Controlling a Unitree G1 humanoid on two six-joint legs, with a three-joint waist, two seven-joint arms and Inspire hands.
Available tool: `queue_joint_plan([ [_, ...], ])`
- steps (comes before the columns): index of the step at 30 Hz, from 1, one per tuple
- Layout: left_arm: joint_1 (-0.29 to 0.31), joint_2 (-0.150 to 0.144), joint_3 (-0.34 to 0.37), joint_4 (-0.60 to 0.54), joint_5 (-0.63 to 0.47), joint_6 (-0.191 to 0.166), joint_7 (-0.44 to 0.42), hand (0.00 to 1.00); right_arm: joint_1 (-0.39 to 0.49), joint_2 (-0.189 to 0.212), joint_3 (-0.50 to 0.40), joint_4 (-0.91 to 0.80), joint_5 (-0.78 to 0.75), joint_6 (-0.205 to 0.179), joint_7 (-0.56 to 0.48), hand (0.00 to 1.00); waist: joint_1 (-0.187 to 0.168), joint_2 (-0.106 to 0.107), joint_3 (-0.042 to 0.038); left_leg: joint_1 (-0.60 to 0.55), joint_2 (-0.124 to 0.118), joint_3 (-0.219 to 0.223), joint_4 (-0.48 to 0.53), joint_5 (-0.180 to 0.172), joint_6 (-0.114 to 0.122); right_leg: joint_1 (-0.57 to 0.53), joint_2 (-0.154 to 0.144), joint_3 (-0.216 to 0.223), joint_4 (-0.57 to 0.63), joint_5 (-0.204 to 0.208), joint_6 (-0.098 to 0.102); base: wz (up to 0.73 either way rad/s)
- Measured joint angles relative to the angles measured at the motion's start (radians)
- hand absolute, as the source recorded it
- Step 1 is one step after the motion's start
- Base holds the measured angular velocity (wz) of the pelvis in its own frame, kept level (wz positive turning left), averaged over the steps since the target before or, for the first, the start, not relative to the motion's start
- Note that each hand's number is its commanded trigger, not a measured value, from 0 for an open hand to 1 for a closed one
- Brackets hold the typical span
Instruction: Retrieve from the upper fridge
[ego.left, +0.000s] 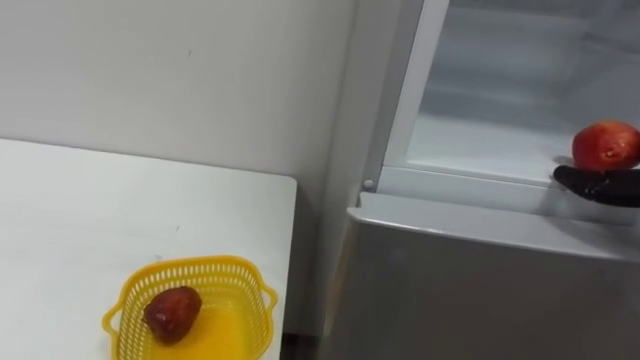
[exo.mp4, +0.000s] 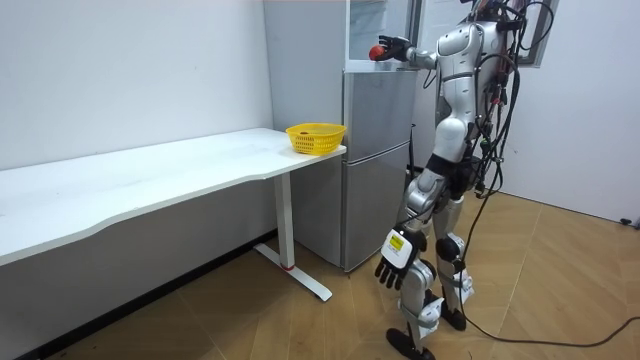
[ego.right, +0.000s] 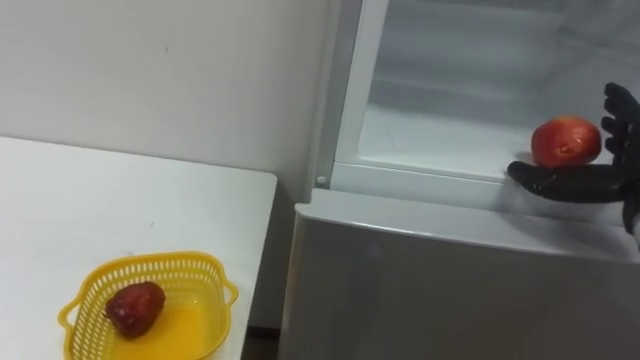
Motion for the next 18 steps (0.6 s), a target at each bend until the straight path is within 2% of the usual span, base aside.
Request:
queue_joint_plan([
  [5,0.003,-0.001,-0.001,-0.002,0.000,0.001,0.000,0.00,-0.058,-0.001,0.032,0.024,0.019,0.015,-0.007,0.00,0.000,-0.003,0.0009,-0.009,-0.001,-0.004,0.004,0.000,0.000,-0.004,0.000,-0.002,0.000,0.000,0.000,0.02],
  [12,0.005,-0.003,0.000,-0.025,-0.001,0.001,0.001,0.00,-0.075,-0.001,0.041,0.026,0.049,0.015,-0.007,0.00,0.011,-0.002,0.0004,-0.044,-0.003,-0.022,0.030,0.000,0.000,-0.027,0.000,-0.013,0.002,0.000,0.000,0.08],
  [18,0.004,-0.003,0.000,-0.027,-0.003,0.008,0.003,0.00,-0.147,-0.001,0.044,0.151,0.042,0.030,-0.001,0.00,0.016,0.003,0.0009,-0.056,-0.005,-0.035,0.036,0.001,-0.002,-0.031,-0.001,-0.023,0.002,0.000,0.000,0.06],
])
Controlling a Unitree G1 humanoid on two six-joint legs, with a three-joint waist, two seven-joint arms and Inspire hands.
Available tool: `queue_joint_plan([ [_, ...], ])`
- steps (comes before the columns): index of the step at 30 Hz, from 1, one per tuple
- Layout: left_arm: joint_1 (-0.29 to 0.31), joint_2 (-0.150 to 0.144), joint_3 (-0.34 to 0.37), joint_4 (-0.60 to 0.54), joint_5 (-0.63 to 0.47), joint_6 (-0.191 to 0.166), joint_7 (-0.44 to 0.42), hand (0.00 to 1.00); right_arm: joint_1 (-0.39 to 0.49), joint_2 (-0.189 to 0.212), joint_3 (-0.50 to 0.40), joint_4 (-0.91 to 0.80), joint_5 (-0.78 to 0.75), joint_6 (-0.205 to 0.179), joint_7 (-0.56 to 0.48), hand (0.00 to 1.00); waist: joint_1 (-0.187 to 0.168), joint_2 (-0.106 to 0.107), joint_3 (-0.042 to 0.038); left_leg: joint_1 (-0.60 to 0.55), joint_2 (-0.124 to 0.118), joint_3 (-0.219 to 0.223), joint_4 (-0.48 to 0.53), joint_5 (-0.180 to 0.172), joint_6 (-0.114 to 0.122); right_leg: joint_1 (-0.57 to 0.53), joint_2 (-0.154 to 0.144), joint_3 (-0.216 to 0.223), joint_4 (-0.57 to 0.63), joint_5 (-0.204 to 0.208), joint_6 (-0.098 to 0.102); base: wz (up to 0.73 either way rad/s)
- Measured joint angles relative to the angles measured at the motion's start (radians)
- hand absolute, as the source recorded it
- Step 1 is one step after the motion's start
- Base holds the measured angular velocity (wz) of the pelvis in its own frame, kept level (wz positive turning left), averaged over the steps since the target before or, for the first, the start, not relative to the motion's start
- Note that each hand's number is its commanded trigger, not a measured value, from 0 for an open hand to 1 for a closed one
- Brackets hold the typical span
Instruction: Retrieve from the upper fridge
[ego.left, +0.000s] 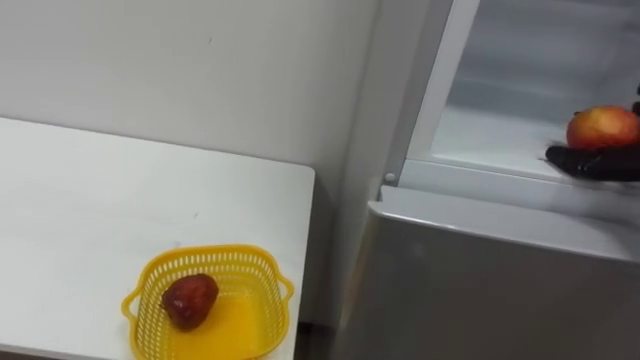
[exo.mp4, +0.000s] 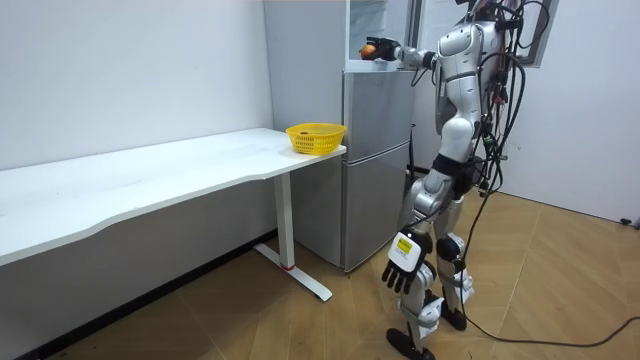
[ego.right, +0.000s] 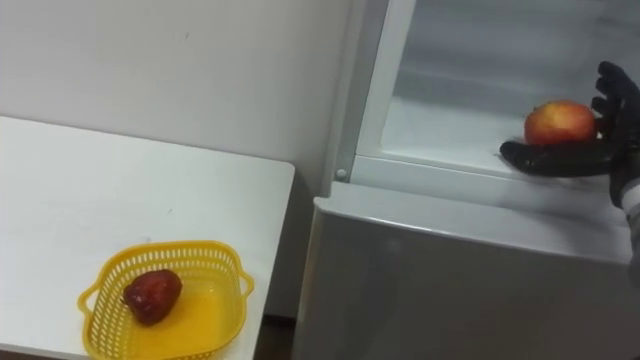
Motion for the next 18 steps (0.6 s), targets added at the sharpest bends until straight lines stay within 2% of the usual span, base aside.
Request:
queue_joint_plan([
  [7,-0.002,0.000,-0.001,0.001,-0.009,0.017,0.000,0.00,-0.022,0.000,0.031,0.037,-0.005,0.003,-0.016,0.00,0.003,-0.001,0.0012,0.002,-0.001,-0.005,-0.002,0.002,-0.002,0.005,0.000,0.001,0.000,0.000,0.000,0.01],
  [9,-0.003,0.000,-0.002,0.001,-0.009,0.018,0.000,0.00,-0.022,0.000,0.031,0.040,-0.007,0.003,-0.021,0.00,0.005,-0.003,0.0054,0.002,-0.001,-0.006,-0.002,0.002,-0.002,0.006,0.001,0.001,0.000,0.000,0.000,0.00],
  [11,-0.003,0.001,-0.005,0.000,-0.011,0.024,0.000,0.00,-0.023,-0.001,0.037,0.042,-0.005,0.002,-0.034,0.00,0.007,-0.006,0.0152,0.000,-0.001,-0.008,-0.005,0.001,-0.002,0.010,0.001,0.000,-0.001,0.000,0.000,0.00],
  [12,-0.003,0.001,-0.006,0.000,-0.011,0.027,0.000,0.00,-0.023,-0.001,0.040,0.042,-0.005,0.002,-0.037,0.00,0.007,-0.008,0.0159,0.000,-0.001,-0.008,-0.005,0.001,-0.002,0.009,0.001,0.000,-0.001,0.000,0.000,0.00],
  [18,-0.006,0.004,-0.023,0.000,-0.021,0.029,0.006,0.00,-0.024,-0.014,0.075,0.050,-0.006,-0.001,-0.041,0.00,0.007,-0.015,0.0126,-0.002,-0.001,-0.007,-0.005,0.001,-0.002,0.006,0.002,0.001,-0.002,0.000,0.000,0.00],
])
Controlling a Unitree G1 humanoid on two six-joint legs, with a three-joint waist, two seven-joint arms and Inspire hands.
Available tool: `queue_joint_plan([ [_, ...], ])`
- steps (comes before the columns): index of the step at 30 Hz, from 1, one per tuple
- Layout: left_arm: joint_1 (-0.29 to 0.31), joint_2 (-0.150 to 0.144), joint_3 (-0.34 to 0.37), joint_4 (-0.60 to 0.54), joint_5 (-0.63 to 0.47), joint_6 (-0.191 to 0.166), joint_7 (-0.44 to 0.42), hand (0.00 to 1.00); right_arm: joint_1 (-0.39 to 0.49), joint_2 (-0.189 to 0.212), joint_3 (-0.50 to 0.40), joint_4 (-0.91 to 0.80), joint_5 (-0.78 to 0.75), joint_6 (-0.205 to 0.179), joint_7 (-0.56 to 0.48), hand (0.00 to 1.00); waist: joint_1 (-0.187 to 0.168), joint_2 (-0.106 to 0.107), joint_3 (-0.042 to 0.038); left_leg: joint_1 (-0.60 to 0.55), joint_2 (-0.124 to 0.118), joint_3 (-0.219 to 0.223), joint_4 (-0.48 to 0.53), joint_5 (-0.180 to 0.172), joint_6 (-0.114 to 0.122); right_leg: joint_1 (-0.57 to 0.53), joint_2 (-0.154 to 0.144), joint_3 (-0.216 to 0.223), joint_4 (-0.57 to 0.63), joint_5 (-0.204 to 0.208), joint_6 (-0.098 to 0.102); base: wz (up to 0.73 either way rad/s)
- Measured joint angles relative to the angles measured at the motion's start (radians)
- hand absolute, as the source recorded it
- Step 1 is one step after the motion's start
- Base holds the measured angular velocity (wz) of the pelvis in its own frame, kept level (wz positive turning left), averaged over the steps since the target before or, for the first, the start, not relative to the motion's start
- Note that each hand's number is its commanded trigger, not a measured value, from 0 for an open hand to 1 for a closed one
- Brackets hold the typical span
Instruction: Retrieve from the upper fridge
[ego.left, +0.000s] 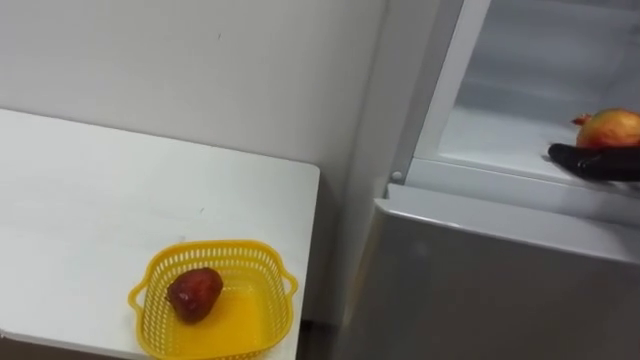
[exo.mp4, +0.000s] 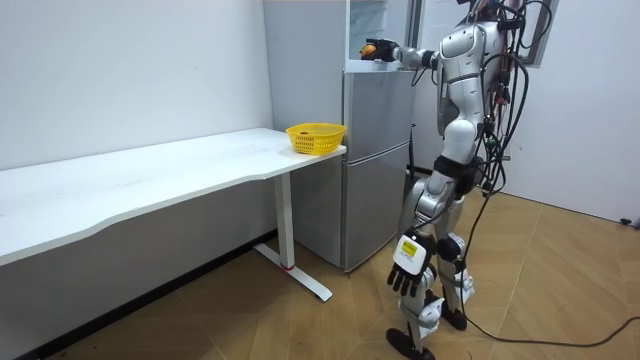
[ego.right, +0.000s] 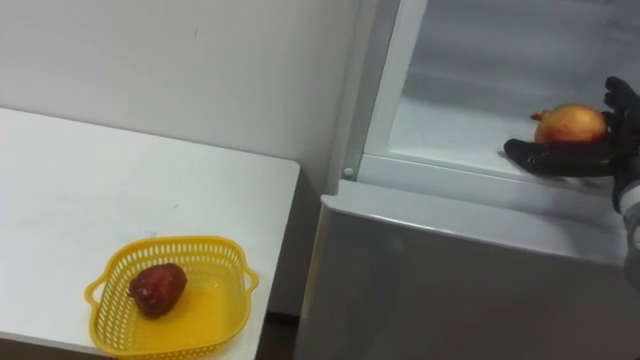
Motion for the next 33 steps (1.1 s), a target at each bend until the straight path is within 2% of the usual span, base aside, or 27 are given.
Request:
queue_joint_plan([
  [3,-0.003,0.000,-0.001,0.000,-0.001,-0.001,0.002,0.00,0.000,0.000,0.006,0.016,0.000,-0.006,0.000,0.00,0.002,-0.003,-0.0029,0.002,0.000,0.000,0.001,0.000,0.000,0.000,0.000,0.000,0.001,0.000,0.000,0.00],
  [4,-0.003,0.000,-0.001,0.000,-0.003,-0.001,0.006,0.00,0.000,0.000,0.006,0.020,0.000,-0.006,0.000,0.09,0.003,-0.003,-0.0030,0.002,0.000,0.000,0.001,0.000,0.000,0.001,0.000,0.000,0.001,0.000,0.000,0.00],
  [5,-0.002,0.000,-0.003,0.001,-0.005,-0.001,0.013,0.00,0.000,0.000,0.007,0.022,0.000,-0.006,0.000,0.61,0.004,-0.004,-0.0032,0.002,0.000,0.000,0.001,0.000,0.000,0.001,0.000,0.000,0.001,0.000,0.000,0.00],
  [6,-0.002,0.001,-0.005,0.001,-0.005,-0.001,0.014,0.00,0.000,0.000,0.007,0.023,0.000,-0.006,-0.001,0.93,0.004,-0.003,-0.0031,0.002,0.000,0.000,0.001,0.000,0.000,0.001,0.000,0.000,0.001,0.000,0.000,0.00],
  [7,-0.002,0.001,-0.008,0.001,-0.006,-0.001,0.015,0.00,0.000,0.000,0.007,0.023,0.000,-0.006,-0.001,1.00,0.004,-0.003,-0.0031,0.002,0.000,0.000,0.001,0.000,0.000,0.001,0.000,0.000,0.001,0.000,0.000,0.00],
  [14,-0.003,0.003,-0.019,0.001,-0.005,-0.001,0.018,0.00,0.000,-0.003,0.028,0.022,-0.024,-0.007,0.001,1.00,0.003,0.002,-0.0008,0.002,0.000,-0.002,0.000,0.000,0.000,0.004,0.000,-0.001,0.000,0.000,0.000,0.00],
  [19,-0.002,0.003,-0.020,0.001,-0.005,0.000,0.020,0.00,0.000,-0.004,0.032,0.023,-0.048,-0.006,-0.004,1.00,0.006,0.001,-0.0051,0.001,0.000,-0.002,0.001,0.000,0.000,0.001,0.000,-0.001,0.001,0.000,0.000,0.00],
  [24,-0.002,0.003,-0.021,0.001,-0.006,0.000,0.022,0.00,0.000,-0.025,0.033,0.024,-0.047,-0.016,-0.024,1.00,0.016,0.003,-0.0073,0.003,0.000,-0.002,0.004,0.000,0.000,0.000,0.000,-0.001,0.000,0.000,0.000,0.00],
  [30,-0.010,0.004,-0.021,0.001,-0.006,-0.004,0.023,0.00,-0.001,-0.029,0.035,0.021,-0.061,-0.029,-0.032,1.00,0.027,0.004,-0.0060,0.002,0.001,-0.002,0.004,0.000,0.000,-0.003,0.001,0.001,0.000,0.000,0.000,0.00],
  [33,-0.008,0.004,-0.021,0.002,-0.006,-0.019,0.022,0.00,-0.001,-0.029,0.045,0.013,-0.078,-0.038,-0.028,1.00,0.029,0.003,-0.0041,0.002,0.001,-0.002,0.001,0.000,0.000,-0.004,0.001,0.001,0.000,0.000,0.000,0.00],
])
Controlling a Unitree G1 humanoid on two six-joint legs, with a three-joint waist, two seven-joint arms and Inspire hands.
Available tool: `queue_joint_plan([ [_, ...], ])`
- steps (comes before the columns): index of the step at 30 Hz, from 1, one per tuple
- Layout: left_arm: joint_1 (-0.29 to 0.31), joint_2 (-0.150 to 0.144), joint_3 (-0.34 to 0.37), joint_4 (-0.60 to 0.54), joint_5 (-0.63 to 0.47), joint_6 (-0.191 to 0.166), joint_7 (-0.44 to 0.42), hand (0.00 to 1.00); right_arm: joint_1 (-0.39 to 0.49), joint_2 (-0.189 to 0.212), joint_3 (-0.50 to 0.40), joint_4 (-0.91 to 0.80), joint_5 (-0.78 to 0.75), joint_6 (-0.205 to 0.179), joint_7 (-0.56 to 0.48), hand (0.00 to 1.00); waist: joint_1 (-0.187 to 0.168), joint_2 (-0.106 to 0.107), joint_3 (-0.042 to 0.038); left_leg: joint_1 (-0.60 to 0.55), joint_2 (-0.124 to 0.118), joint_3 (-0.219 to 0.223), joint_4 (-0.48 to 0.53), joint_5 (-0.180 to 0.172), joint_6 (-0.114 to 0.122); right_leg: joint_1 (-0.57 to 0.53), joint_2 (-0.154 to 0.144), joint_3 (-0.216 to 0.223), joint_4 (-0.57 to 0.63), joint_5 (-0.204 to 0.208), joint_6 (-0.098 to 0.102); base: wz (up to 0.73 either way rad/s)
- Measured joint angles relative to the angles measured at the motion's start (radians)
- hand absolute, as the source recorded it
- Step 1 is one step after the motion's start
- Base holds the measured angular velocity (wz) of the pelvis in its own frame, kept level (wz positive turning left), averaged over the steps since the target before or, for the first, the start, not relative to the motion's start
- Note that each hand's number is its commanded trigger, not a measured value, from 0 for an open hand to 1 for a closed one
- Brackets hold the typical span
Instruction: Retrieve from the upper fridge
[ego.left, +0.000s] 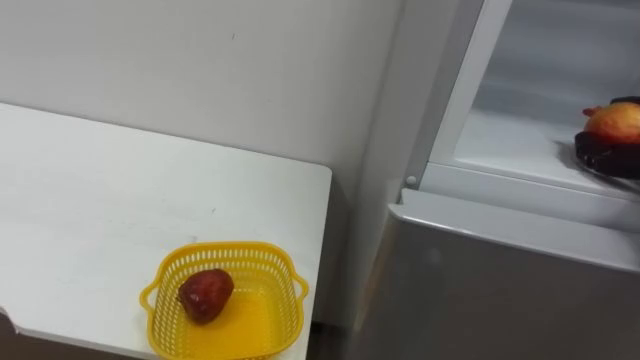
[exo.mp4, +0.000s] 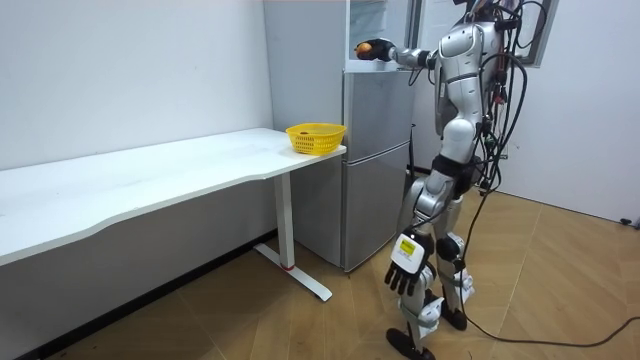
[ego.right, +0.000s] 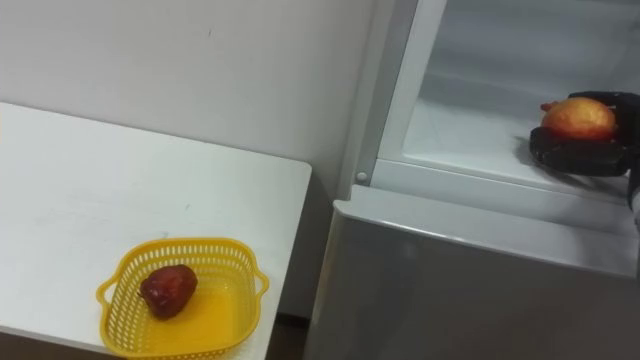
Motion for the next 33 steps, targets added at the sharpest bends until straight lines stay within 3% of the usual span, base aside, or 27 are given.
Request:
queue_joint_plan([
  [8,-0.005,0.003,0.000,0.000,0.000,-0.005,-0.002,0.00,0.011,0.000,0.018,-0.069,-0.043,0.000,0.016,1.00,-0.009,0.003,0.0039,0.002,0.001,0.004,-0.008,0.000,0.000,-0.003,0.000,0.004,0.000,0.000,0.000,-0.01],
  [11,-0.014,0.004,0.000,0.000,-0.001,-0.005,-0.002,0.00,0.023,0.000,0.029,-0.125,-0.044,0.002,0.018,1.00,-0.012,0.003,0.0038,0.003,0.002,0.009,-0.010,0.001,-0.001,-0.005,0.003,0.029,-0.001,0.000,0.000,-0.05],
  [16,-0.043,0.007,-0.002,0.000,-0.001,-0.039,0.009,0.00,0.116,0.003,0.034,-0.345,-0.062,0.001,0.026,1.00,-0.010,0.008,0.0076,0.008,0.002,0.020,-0.001,0.001,0.000,-0.004,0.006,0.080,-0.001,0.000,0.000,-0.05],
  [20,-0.043,0.007,0.001,0.000,-0.001,-0.050,0.020,0.00,0.177,0.003,0.032,-0.496,-0.085,0.001,0.026,1.00,-0.016,0.016,0.0089,0.015,0.003,0.030,-0.007,0.000,0.000,-0.002,0.006,0.082,-0.001,0.000,0.000,-0.08],
  [22,-0.042,0.004,0.002,0.000,-0.001,-0.050,0.020,0.00,0.204,0.005,0.026,-0.584,-0.087,0.001,0.026,1.00,-0.028,0.027,0.0081,0.015,0.004,0.031,-0.008,0.000,0.000,-0.002,0.006,0.081,-0.001,0.000,0.000,0.00],
  [26,-0.023,-0.006,0.003,0.001,-0.003,-0.067,0.021,0.00,0.268,0.006,-0.009,-0.778,-0.126,-0.016,0.010,1.00,-0.041,0.052,-0.0055,0.022,0.005,0.035,-0.014,0.000,0.000,0.000,0.007,0.083,0.000,0.000,0.000,-0.03],
  [29,-0.020,-0.008,0.003,0.028,-0.003,-0.093,0.034,0.00,0.289,0.006,-0.022,-0.851,-0.125,-0.057,-0.021,1.00,-0.057,0.060,-0.0071,0.039,0.005,0.034,-0.015,0.000,0.000,0.018,0.007,0.083,-0.001,0.000,0.000,0.00],
  [33,-0.012,-0.010,0.005,0.031,-0.002,-0.102,0.052,0.00,0.297,0.006,-0.072,-0.925,-0.129,-0.072,-0.038,1.00,-0.071,0.060,-0.0067,0.051,0.006,0.037,-0.019,0.000,-0.001,0.027,0.007,0.087,-0.001,0.000,0.000,-0.02],
])
